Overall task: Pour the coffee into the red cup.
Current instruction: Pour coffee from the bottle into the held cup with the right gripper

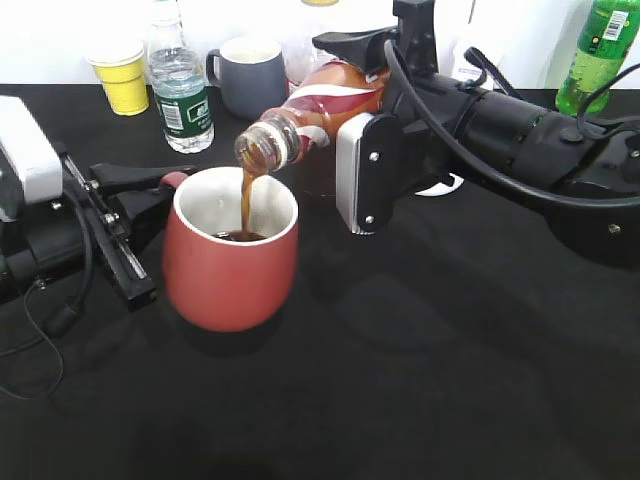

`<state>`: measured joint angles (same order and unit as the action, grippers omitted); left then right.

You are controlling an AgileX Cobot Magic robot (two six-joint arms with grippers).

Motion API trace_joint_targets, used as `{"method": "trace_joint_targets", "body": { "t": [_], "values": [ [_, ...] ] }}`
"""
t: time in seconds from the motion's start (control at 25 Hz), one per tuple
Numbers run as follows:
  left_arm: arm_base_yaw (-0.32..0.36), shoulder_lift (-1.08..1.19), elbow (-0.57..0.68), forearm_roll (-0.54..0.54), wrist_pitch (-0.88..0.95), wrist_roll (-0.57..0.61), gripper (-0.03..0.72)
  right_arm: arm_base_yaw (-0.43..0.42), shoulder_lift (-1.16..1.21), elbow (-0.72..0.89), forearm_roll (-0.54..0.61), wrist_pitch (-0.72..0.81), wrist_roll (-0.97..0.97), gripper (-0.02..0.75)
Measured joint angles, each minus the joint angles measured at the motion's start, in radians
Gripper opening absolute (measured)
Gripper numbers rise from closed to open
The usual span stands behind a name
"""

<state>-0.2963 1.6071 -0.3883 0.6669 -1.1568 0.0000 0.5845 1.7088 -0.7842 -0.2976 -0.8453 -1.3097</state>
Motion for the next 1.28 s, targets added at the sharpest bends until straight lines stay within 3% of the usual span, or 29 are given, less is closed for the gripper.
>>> {"method": "trace_joint_targets", "body": {
  "t": [1.28],
  "values": [
    [0.000,0.000,0.000,0.001,0.006,0.006,0.048,0.000,0.000,0.000,0.000,-0.001,-0.059,0.529]
  ]
}}
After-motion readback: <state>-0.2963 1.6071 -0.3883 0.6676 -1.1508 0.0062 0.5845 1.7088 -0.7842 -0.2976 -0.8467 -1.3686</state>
